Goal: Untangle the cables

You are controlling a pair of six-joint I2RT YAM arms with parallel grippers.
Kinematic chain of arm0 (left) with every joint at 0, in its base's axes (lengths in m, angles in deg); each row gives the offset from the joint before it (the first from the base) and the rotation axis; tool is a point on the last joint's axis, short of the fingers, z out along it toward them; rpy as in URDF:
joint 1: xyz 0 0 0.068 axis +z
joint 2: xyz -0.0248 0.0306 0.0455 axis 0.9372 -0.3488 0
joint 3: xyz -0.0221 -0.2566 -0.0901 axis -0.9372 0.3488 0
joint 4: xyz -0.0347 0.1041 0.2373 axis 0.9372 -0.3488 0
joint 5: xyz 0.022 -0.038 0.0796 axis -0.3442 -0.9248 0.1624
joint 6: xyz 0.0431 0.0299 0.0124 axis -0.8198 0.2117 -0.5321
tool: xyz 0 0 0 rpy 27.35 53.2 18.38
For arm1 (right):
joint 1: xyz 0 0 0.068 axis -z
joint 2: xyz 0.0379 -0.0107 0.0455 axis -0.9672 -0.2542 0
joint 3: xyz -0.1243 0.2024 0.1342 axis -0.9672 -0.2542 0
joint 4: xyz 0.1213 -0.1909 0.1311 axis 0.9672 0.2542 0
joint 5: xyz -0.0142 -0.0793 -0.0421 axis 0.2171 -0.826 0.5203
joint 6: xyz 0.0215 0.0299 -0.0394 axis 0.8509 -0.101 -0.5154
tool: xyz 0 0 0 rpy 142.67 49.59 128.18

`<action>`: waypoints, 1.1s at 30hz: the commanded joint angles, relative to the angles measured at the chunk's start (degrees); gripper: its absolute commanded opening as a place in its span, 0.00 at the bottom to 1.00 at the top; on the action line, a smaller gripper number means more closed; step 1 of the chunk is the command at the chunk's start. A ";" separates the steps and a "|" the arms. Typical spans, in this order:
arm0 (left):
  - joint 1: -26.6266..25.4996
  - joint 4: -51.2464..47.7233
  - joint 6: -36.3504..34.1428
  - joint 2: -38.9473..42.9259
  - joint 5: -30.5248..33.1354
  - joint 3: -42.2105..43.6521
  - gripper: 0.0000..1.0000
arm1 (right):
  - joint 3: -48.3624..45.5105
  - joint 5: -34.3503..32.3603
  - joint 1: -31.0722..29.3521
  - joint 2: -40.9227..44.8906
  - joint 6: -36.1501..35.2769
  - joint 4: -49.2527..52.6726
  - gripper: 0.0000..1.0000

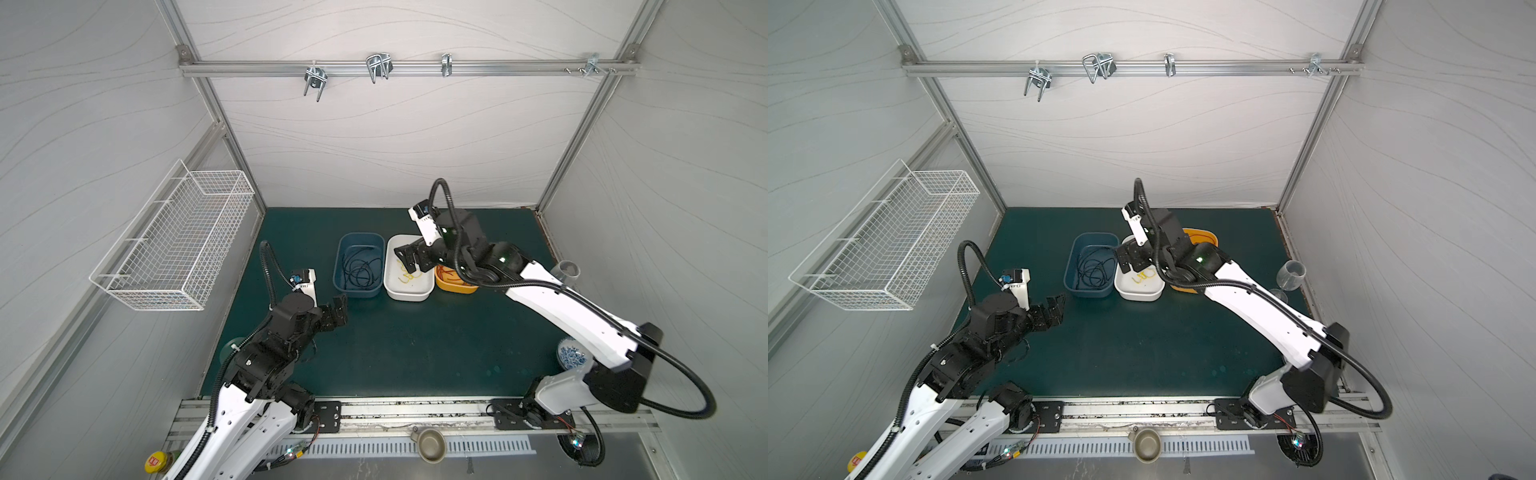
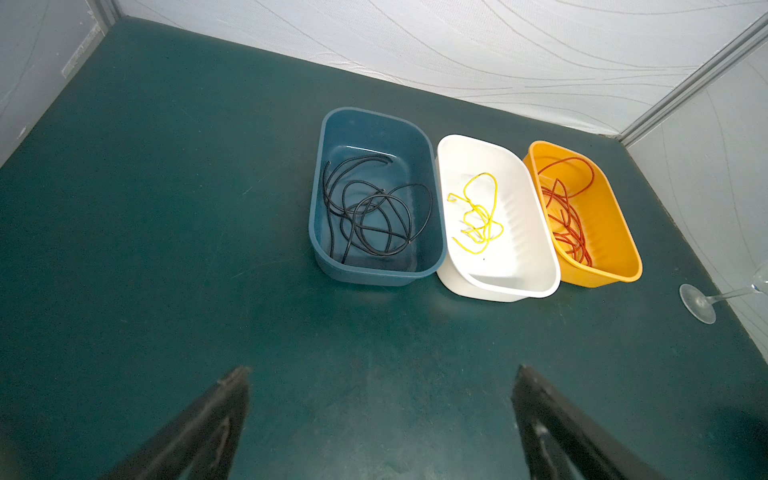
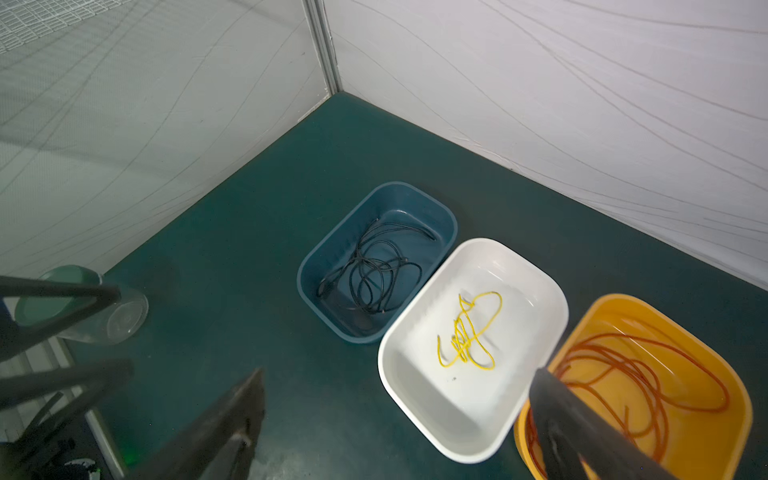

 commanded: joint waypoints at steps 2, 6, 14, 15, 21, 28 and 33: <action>-0.68 1.19 1.95 -0.23 4.26 -0.58 1.00 | -9.36 -5.11 -0.35 10.16 -1.83 -1.69 0.99; -0.79 -0.59 4.38 -1.53 6.78 -1.93 1.00 | -19.57 -9.17 0.38 22.31 -1.71 -2.81 0.99; -0.75 -0.17 5.61 -0.62 11.62 -1.30 1.00 | -38.08 -17.51 4.60 40.01 1.49 -5.25 0.99; -0.79 1.53 5.53 -0.15 12.45 -0.09 1.00 | -40.11 -18.04 5.60 41.34 1.50 -5.58 0.99; -0.69 11.01 5.31 3.02 19.03 6.19 1.00 | -52.24 -22.17 8.56 47.57 0.94 -15.78 0.99; -0.59 19.65 -2.60 -3.80 26.71 9.30 1.00 | -60.15 -28.86 10.92 44.07 -0.22 -25.53 0.99; -0.04 25.43 -5.10 -9.77 26.47 10.23 1.00 | -62.79 -28.47 18.32 40.12 3.13 -31.25 0.99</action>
